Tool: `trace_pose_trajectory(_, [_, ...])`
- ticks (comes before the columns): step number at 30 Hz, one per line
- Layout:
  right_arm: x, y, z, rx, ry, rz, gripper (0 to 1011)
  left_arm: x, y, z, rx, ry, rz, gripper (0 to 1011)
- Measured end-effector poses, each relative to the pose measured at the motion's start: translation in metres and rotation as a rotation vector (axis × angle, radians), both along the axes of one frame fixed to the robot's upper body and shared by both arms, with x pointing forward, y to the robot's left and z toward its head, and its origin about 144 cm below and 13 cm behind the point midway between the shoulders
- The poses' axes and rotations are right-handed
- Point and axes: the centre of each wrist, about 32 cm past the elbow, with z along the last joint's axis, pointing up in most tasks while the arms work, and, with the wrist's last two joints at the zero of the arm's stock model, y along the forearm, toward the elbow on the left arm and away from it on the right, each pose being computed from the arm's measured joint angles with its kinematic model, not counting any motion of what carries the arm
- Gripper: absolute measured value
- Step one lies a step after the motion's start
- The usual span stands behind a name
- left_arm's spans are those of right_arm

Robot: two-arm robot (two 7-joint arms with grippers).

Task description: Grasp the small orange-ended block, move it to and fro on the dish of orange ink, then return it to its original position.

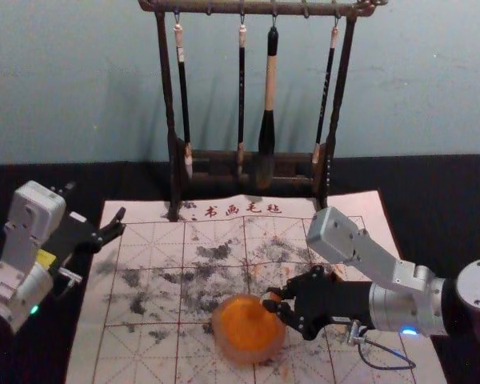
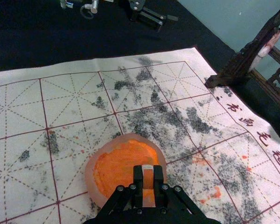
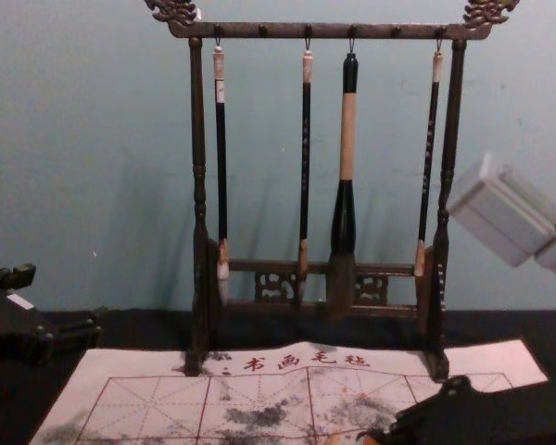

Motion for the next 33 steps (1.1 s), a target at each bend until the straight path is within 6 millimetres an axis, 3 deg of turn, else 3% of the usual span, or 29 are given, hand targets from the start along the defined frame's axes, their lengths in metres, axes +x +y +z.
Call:
trace_pose_trajectory(18, [-0.014,-0.008,0.005,-0.014,0.012,0.036,92,0.000,0.000,0.000,0.000,0.000,0.000,1001])
trace_pose_trajectory(33, [-0.017,0.000,0.005,-0.011,0.017,0.075,92,0.000,0.000,0.000,0.000,0.000,0.000,1001])
